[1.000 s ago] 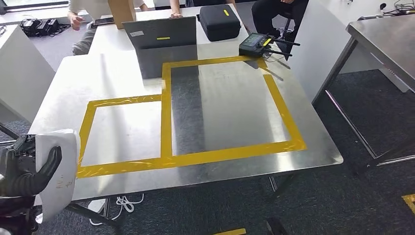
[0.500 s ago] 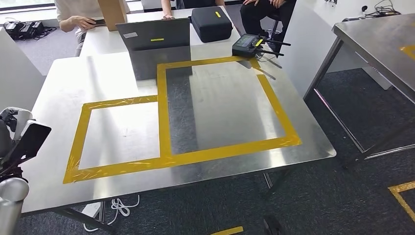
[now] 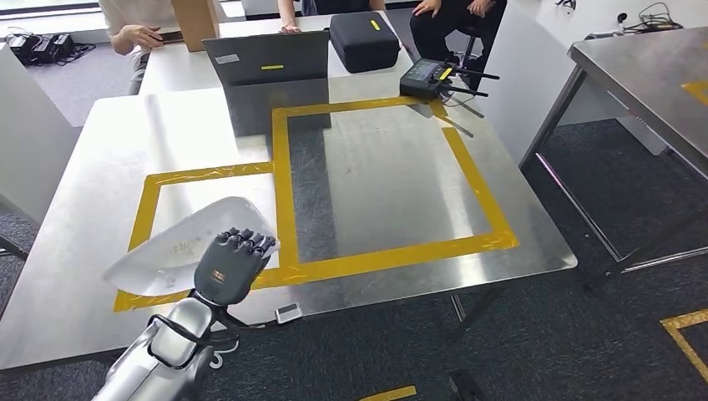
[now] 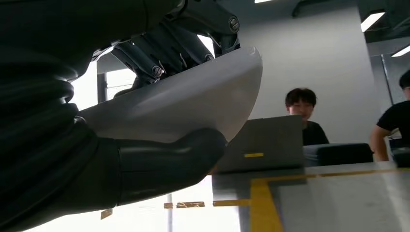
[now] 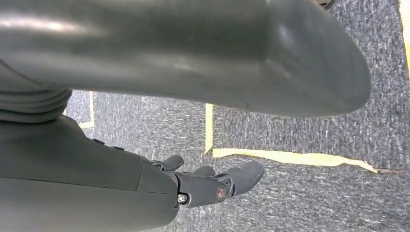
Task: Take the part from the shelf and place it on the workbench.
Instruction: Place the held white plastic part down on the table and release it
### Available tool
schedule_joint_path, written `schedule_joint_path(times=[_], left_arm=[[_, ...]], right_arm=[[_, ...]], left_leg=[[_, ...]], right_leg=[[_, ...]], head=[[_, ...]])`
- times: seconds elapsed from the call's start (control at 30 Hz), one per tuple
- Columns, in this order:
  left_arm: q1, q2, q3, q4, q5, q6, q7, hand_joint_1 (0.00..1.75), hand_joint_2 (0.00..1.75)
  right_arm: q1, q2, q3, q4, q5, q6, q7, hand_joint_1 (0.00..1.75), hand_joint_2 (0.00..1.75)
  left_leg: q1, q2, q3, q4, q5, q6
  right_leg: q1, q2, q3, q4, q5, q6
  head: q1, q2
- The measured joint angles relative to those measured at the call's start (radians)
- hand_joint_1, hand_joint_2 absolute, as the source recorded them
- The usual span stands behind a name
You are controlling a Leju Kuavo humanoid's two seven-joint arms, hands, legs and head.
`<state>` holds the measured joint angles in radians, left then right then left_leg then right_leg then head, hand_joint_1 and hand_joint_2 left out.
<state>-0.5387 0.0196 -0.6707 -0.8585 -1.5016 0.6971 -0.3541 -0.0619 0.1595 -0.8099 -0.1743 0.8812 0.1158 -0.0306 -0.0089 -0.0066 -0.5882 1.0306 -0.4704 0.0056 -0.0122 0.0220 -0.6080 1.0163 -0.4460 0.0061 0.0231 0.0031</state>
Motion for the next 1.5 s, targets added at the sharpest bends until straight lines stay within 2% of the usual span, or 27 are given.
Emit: schedule_joint_path(times=[0.1,0.37,0.5,0.83,0.97,1.0,1.03,1.07,1.13,1.17,1.2,1.23,1.3,1.33,1.37,1.47,1.5], left_arm=[[0.022,-0.002,-0.054,-0.009,0.019,0.000,-0.019,0.00,1.75],[0.047,0.001,-0.073,-0.003,0.090,0.000,-0.043,0.00,1.75],[0.045,0.001,-0.073,0.047,0.095,0.000,-0.027,0.00,0.00],[0.037,0.000,-0.084,0.151,0.131,0.000,0.013,0.00,0.00],[0.029,0.007,-0.082,0.150,0.114,0.001,0.063,0.00,0.00],[0.027,0.010,-0.081,0.144,0.109,0.001,0.076,0.00,0.00],[0.024,0.012,-0.078,0.137,0.105,0.001,0.088,0.00,0.00],[0.021,0.015,-0.073,0.129,0.101,0.001,0.098,0.00,0.00],[0.017,0.023,-0.058,0.107,0.088,0.001,0.118,0.00,0.00],[0.017,0.028,-0.049,0.093,0.080,0.001,0.127,0.00,0.00],[0.017,0.033,-0.040,0.080,0.071,0.001,0.134,0.00,0.00],[0.017,0.037,-0.031,0.066,0.060,0.001,0.141,0.00,0.00],[0.017,0.045,-0.014,0.033,0.034,0.001,0.156,0.00,0.00],[0.018,0.050,-0.005,0.014,0.018,0.001,0.165,0.00,0.00],[0.019,0.055,0.003,-0.006,0.006,0.001,0.174,0.00,0.00],[0.027,0.070,0.026,-0.062,-0.015,0.001,0.195,0.00,0.00],[0.030,0.076,0.034,-0.081,-0.019,0.001,0.201,0.00,0.00]], right_arm=[[0.002,0.000,0.000,0.000,0.000,0.000,-0.014,0.00,0.00],[0.007,0.000,0.000,0.000,0.007,0.000,-0.035,0.00,0.00],[0.008,0.000,0.000,0.000,0.018,0.002,-0.041,0.00,0.00],[0.009,-0.001,0.000,0.000,0.024,0.010,-0.044,0.00,0.00],[0.011,-0.002,0.000,0.000,0.027,0.012,-0.048,0.00,0.00],[0.011,-0.002,-0.001,0.000,0.027,0.012,-0.049,0.00,0.00],[0.011,-0.003,-0.001,0.000,0.027,0.012,-0.049,0.00,0.00],[0.011,-0.004,-0.001,0.000,0.027,0.012,-0.049,0.00,0.00],[0.012,-0.005,-0.001,0.000,0.025,0.012,-0.048,0.00,0.00],[0.013,-0.005,-0.002,0.000,0.024,0.012,-0.046,0.00,0.00],[0.014,-0.005,-0.003,0.000,0.023,0.011,-0.045,0.00,0.00],[0.015,-0.005,-0.004,0.000,0.022,0.011,-0.044,0.00,0.00],[0.014,-0.003,-0.006,0.000,0.021,0.010,-0.043,0.00,0.00],[0.012,-0.001,-0.007,0.001,0.021,0.010,-0.043,0.00,0.00],[0.011,0.001,-0.008,0.001,0.021,0.010,-0.043,0.00,0.00],[0.011,0.005,-0.010,0.002,0.021,0.009,-0.043,0.00,0.00],[0.011,0.005,-0.011,0.002,0.021,0.009,-0.043,0.00,0.00]], left_leg=[[0.001,0.000,0.000,-0.001,0.000,0.000],[0.002,0.000,0.002,-0.003,0.001,-0.002],[0.002,0.000,0.002,-0.003,0.001,-0.002],[0.002,0.000,0.002,-0.003,0.002,-0.003],[0.000,0.002,0.007,-0.014,0.012,0.012],[0.004,0.003,0.012,-0.027,0.021,0.017],[0.008,0.005,0.014,-0.038,0.030,0.020],[0.011,0.007,0.014,-0.044,0.036,0.022],[0.013,0.011,0.007,-0.044,0.041,0.022],[0.014,0.012,0.002,-0.041,0.042,0.020],[0.017,0.013,-0.004,-0.036,0.043,0.016],[0.021,0.014,-0.010,-0.029,0.044,0.011],[0.030,0.013,-0.027,-0.006,0.041,-0.008],[0.031,0.012,-0.035,0.006,0.038,-0.018],[0.029,0.011,-0.041,0.015,0.037,-0.028],[0.028,0.009,-0.048,0.014,0.047,-0.050],[0.030,0.009,-0.054,0.019,0.039,-0.055]], right_leg=[[0.001,-0.001,0.000,0.001,-0.001,0.001],[0.002,-0.001,0.000,0.003,-0.002,0.000],[0.002,-0.001,0.000,0.003,-0.002,0.000],[0.002,-0.001,0.000,0.004,-0.002,0.000],[-0.004,-0.001,0.004,-0.006,0.006,0.014],[-0.002,-0.003,0.001,0.002,-0.004,0.016],[-0.001,-0.005,-0.010,0.030,-0.027,0.018],[-0.002,-0.007,-0.031,0.080,-0.061,0.020],[-0.006,-0.009,-0.087,0.217,-0.132,0.028],[-0.011,-0.010,-0.104,0.263,-0.148,0.033],[-0.016,-0.012,-0.102,0.272,-0.145,0.038],[-0.021,-0.015,-0.080,0.239,-0.125,0.044],[-0.031,-0.019,-0.006,0.112,-0.078,0.057],[-0.034,-0.017,0.018,0.065,-0.064,0.055],[-0.035,-0.014,0.028,0.043,-0.059,0.049],[-0.032,-0.011,0.013,0.048,-0.049,0.014],[-0.031,-0.012,0.007,0.048,-0.042,0.004]], head=[[0.000,0.000],[0.000,0.000],[0.000,0.000],[0.000,0.000],[-0.001,0.000],[-0.001,0.000],[0.001,0.000],[0.003,0.000],[0.008,0.000],[0.009,0.000],[0.009,0.000],[0.009,0.000],[0.011,0.000],[0.014,0.000],[0.015,0.000],[0.011,0.000],[0.009,0.000]])
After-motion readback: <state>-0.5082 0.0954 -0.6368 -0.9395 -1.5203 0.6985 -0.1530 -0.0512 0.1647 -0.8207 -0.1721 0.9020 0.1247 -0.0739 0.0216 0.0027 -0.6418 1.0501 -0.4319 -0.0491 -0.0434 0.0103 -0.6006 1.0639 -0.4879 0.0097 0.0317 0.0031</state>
